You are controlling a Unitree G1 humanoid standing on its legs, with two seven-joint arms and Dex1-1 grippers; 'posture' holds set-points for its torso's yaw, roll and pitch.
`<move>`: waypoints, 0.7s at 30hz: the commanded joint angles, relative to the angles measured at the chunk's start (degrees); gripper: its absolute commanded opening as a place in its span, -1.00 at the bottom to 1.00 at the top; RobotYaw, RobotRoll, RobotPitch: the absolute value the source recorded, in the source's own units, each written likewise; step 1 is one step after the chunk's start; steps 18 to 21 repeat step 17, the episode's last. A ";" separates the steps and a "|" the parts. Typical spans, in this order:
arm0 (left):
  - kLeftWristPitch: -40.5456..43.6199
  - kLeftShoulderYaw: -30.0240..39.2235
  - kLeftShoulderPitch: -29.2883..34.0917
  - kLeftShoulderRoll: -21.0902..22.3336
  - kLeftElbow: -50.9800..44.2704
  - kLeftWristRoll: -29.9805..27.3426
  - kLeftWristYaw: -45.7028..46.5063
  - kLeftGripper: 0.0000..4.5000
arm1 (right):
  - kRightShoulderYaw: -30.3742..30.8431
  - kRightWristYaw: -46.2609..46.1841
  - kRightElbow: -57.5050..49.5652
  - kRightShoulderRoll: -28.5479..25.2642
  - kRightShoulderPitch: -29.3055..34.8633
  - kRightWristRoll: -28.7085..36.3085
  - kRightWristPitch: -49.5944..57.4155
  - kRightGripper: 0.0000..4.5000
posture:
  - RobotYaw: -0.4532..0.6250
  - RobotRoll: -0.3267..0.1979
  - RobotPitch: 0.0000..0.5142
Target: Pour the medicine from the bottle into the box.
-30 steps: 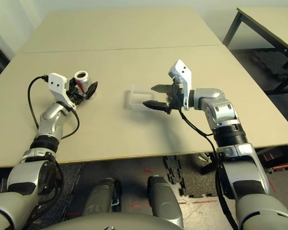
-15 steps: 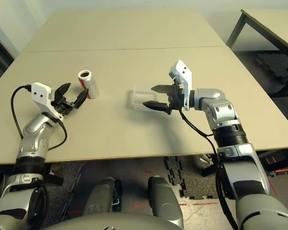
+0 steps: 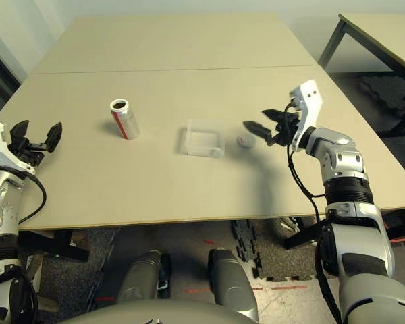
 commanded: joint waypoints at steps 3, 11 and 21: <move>-4.38 -0.31 -2.69 0.59 7.60 2.76 4.48 0.97 | -3.73 -15.46 8.19 1.29 -0.61 -3.46 -10.65 1.00 | -0.15 0.25 -0.64; -8.25 0.08 -6.81 0.05 14.86 2.43 9.13 0.97 | -4.26 -28.36 14.90 3.80 -2.30 -7.00 -22.10 1.00 | -0.18 0.25 -0.63; -7.22 -0.53 -6.14 -1.30 14.32 1.69 9.29 0.97 | -3.35 -29.43 18.36 4.68 -3.49 -8.39 -28.09 1.00 | -0.19 0.25 -0.60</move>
